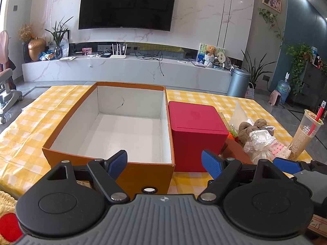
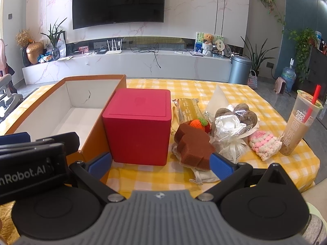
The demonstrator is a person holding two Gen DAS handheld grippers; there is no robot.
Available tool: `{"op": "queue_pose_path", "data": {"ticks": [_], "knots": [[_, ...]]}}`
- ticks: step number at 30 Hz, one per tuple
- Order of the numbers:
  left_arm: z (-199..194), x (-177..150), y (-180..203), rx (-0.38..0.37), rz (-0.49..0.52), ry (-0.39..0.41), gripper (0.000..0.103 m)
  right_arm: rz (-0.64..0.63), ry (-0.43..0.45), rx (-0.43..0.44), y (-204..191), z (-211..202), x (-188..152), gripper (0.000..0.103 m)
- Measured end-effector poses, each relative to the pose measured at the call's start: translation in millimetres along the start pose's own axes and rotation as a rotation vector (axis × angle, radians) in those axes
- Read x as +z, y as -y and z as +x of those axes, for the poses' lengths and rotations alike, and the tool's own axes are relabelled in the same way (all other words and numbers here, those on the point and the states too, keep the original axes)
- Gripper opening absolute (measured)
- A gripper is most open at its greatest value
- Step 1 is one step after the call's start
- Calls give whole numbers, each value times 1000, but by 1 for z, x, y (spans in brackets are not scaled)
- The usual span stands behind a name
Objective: Organize soft objects
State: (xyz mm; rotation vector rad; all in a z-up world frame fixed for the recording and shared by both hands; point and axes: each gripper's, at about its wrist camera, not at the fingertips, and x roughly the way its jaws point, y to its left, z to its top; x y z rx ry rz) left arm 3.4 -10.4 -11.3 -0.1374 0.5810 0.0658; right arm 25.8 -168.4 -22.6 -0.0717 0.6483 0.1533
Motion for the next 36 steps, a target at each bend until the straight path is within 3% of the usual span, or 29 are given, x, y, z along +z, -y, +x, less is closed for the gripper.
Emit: {"op": "queue_pose_path", "data": {"ticks": [6, 22, 25, 31, 36], "knots": [[-3, 1, 6, 14, 31, 23, 97, -35, 5, -43, -2, -2, 1, 100], [-19, 20, 32, 20, 83, 77, 96, 68, 8, -24, 25, -14, 9, 100], [-17, 28, 39, 6, 89, 86, 96, 90, -6, -55, 45, -12, 16, 100], [1, 37, 63, -53, 110, 57, 97, 203, -118, -96, 118, 10, 57, 100], [26, 33, 91, -99, 131, 16, 97, 310, -130, -120, 170, 33, 94, 100]]}}
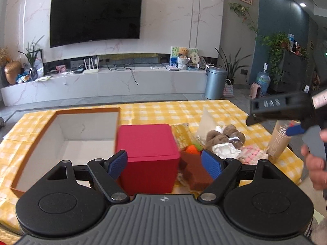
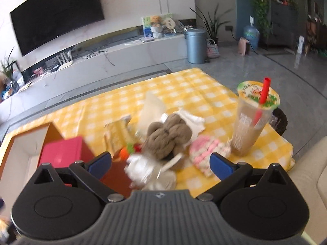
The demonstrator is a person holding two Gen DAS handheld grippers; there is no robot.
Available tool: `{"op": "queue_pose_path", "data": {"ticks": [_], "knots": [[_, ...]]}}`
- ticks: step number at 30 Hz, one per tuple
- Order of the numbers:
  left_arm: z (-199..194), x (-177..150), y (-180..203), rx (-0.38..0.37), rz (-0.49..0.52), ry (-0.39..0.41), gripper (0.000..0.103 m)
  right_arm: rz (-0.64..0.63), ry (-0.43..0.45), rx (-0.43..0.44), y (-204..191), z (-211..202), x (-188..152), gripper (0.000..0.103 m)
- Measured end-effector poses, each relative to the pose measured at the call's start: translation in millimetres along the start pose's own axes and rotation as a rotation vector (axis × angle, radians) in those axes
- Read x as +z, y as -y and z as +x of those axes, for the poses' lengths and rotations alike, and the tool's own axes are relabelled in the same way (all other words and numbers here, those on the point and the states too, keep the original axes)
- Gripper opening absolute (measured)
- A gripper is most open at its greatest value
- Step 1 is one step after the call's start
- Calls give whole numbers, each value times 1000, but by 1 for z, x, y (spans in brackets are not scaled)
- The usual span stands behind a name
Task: Organize soft objects
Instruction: 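Grasp the clear bag of white tissue with the right tool while the left tool approaches the sponge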
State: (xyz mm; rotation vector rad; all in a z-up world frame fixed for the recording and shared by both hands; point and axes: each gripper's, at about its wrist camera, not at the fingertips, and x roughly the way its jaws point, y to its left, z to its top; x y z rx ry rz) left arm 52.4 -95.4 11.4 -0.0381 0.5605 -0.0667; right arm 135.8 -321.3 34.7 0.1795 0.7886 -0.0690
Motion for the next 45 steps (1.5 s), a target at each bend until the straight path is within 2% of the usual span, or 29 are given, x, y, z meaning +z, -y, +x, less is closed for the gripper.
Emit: {"op": "queue_pose_path", "data": {"ticks": [4, 8, 9, 14, 20, 24, 27, 32, 39, 45], "knots": [[24, -10, 23, -61, 35, -24, 97, 1, -11, 13, 3, 27, 4, 100], [45, -24, 44, -93, 84, -15, 97, 91, -24, 171, 14, 60, -19, 100], [49, -27, 48, -97, 101, -10, 97, 91, -43, 183, 13, 67, -23, 100], [74, -40, 62, -120, 158, -21, 97, -118, -38, 78, -4, 88, -28, 100], [84, -61, 73, -116, 263, -13, 97, -236, -47, 131, -11, 105, -34, 100], [86, -66, 74, -119, 267, -70, 97, -352, -10, 133, -22, 108, -38, 100], [82, -67, 67, -124, 230, -72, 97, -324, -48, 137, -20, 118, -37, 90], [81, -64, 60, -121, 189, -96, 97, -316, -80, 207, -20, 119, -39, 56], [74, -68, 62, -90, 218, -88, 97, -245, -95, 227, -10, 118, -38, 47], [77, -70, 67, -95, 245, -90, 97, -87, -32, 198, 20, 100, -27, 47]]}}
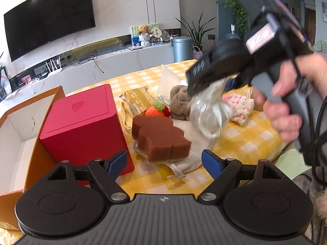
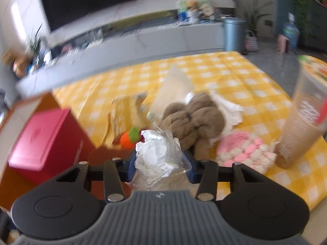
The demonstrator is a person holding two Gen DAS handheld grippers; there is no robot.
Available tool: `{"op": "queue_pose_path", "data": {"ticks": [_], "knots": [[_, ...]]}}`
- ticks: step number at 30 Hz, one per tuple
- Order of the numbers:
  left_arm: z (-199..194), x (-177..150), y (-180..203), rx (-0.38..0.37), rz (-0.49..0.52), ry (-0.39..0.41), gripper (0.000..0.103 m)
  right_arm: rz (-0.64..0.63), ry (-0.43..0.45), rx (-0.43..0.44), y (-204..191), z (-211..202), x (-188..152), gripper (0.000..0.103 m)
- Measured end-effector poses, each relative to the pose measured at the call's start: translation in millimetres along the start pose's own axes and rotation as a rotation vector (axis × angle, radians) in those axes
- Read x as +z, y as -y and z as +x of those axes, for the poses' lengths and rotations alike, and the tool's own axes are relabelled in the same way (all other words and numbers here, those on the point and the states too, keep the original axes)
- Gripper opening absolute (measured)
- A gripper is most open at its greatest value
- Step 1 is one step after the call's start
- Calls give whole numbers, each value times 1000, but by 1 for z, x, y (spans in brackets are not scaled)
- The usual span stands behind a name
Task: Organize soft objects
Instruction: 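Grasp the clear bag of white tissue with the right tool while the left tool approaches the sponge, then close the left tool on the brown bear-shaped sponge while the right tool holds the bag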
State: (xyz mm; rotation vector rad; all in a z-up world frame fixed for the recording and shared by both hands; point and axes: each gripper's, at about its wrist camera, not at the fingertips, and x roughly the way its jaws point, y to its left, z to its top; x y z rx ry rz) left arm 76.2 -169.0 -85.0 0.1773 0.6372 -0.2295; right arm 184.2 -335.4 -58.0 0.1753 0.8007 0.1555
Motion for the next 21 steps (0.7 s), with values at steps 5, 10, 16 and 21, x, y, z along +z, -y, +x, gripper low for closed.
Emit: {"op": "queue_pose_path", "data": {"ticks": [5, 10, 16, 21], "knots": [[10, 5, 7, -136, 8, 34, 99, 62, 71, -84, 16, -17, 1, 47], [38, 14, 16, -86, -14, 17, 102, 84, 110, -116, 33, -23, -1, 47], [73, 15, 28, -8, 44, -17, 103, 126, 132, -109, 42, -29, -1, 47], [90, 9, 40, 100, 106, -25, 103, 116, 133, -113, 37, -29, -1, 47]]}}
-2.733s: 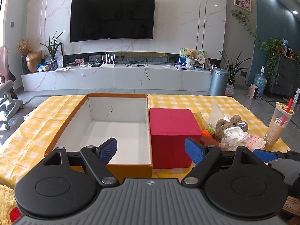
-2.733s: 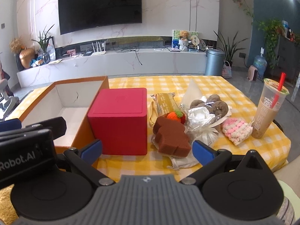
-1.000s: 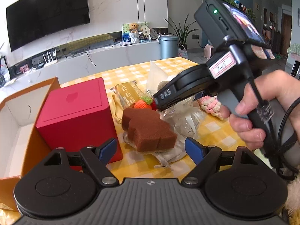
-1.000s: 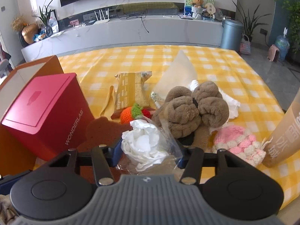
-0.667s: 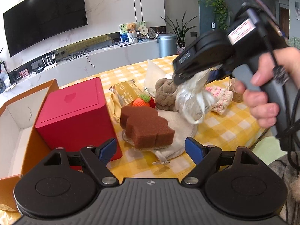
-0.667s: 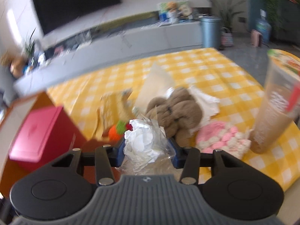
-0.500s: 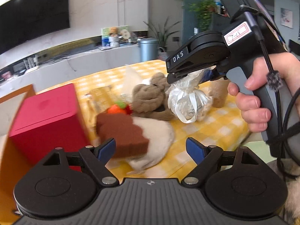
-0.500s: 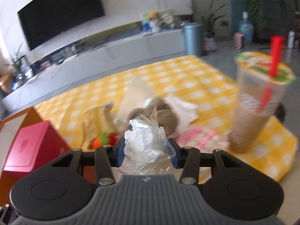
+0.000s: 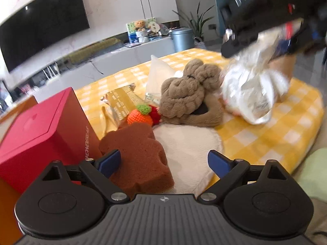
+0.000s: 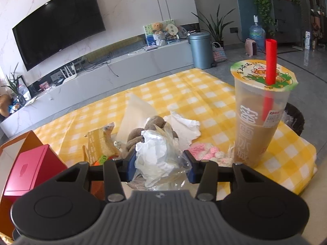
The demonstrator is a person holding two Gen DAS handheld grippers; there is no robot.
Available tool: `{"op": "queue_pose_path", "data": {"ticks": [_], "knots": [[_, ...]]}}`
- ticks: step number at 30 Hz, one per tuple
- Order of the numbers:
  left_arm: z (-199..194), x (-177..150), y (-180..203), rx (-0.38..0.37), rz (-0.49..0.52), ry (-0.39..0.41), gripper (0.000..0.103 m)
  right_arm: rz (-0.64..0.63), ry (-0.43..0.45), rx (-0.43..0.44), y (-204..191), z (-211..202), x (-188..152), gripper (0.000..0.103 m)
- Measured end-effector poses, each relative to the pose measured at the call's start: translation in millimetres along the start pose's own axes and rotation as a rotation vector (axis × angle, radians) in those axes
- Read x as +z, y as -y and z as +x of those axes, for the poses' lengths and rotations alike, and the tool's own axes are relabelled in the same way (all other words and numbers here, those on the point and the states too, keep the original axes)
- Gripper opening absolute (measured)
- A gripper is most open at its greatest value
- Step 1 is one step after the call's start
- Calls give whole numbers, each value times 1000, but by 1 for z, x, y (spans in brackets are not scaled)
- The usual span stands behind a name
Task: Organize soft objects
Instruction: 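Close the left tool on the brown bear-shaped sponge while the right tool holds the bag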
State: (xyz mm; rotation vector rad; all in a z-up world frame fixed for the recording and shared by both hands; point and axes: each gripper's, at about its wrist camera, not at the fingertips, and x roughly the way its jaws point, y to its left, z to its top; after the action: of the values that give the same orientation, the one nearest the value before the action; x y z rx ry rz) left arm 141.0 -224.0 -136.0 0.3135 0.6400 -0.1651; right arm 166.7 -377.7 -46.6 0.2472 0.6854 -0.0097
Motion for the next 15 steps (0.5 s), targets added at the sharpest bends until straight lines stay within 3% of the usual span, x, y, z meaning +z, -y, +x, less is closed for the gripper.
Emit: {"op": "queue_pose_path", "data": {"ticks": [5, 10, 15], "knots": [[7, -7, 7, 96, 21, -6, 103, -15, 12, 7, -3, -2, -1, 47], [-4, -7, 1, 142, -4, 41, 54, -26, 2, -5, -5, -1, -3, 47], [-6, -6, -8, 108, -6, 39, 50, -39, -5, -8, -6, 0, -3, 47]]}}
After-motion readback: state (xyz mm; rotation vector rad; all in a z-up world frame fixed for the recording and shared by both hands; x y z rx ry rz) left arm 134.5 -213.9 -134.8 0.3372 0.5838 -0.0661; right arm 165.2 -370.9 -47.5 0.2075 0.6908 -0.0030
